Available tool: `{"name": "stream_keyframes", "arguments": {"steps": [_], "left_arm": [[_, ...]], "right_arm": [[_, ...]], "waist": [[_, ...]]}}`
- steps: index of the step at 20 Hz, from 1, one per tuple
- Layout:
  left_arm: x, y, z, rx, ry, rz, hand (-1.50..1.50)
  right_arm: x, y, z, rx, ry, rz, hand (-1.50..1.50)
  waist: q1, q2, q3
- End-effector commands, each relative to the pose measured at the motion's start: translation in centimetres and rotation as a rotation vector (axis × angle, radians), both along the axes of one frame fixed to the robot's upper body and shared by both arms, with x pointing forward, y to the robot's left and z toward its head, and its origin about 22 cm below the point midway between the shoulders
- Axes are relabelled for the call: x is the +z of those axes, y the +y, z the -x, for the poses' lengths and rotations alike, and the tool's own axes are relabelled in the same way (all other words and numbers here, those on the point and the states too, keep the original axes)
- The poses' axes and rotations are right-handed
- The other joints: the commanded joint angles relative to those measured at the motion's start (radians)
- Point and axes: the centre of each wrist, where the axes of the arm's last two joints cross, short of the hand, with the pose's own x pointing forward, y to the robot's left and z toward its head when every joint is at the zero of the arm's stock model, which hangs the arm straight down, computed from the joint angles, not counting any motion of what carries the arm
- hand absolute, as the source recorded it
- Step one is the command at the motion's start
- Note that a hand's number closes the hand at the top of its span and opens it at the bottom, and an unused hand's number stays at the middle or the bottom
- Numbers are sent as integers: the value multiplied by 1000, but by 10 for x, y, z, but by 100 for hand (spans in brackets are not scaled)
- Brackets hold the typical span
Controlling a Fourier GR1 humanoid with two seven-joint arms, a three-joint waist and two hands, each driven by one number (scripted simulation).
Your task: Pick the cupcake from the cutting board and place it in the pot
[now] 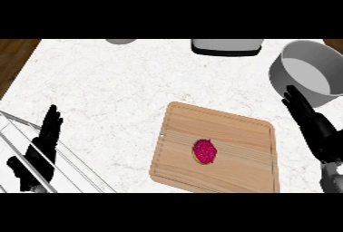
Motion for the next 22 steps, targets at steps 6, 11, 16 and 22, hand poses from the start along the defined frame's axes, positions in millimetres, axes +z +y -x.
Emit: {"name": "stream_keyframes", "arguments": {"steps": [6, 11, 16, 22], "left_arm": [[27, 58, 1, -5, 40, -166, 0], [13, 50, 15, -52, 106, -106, 0], [17, 56, -1, -35, 110, -105, 0], [45, 55, -21, -71, 109, -97, 0]], "right_arm": [[-30, 43, 50, -371, 254, -6, 150], [-7, 27, 54, -416, -251, 583, -150], [9, 88, 111, -436, -254, 496, -150], [48, 106, 118, -315, -65, 639, -150]], "waist": [[-74, 3, -2], [-85, -1, -5], [-74, 6, -3], [-49, 12, -3]]}}
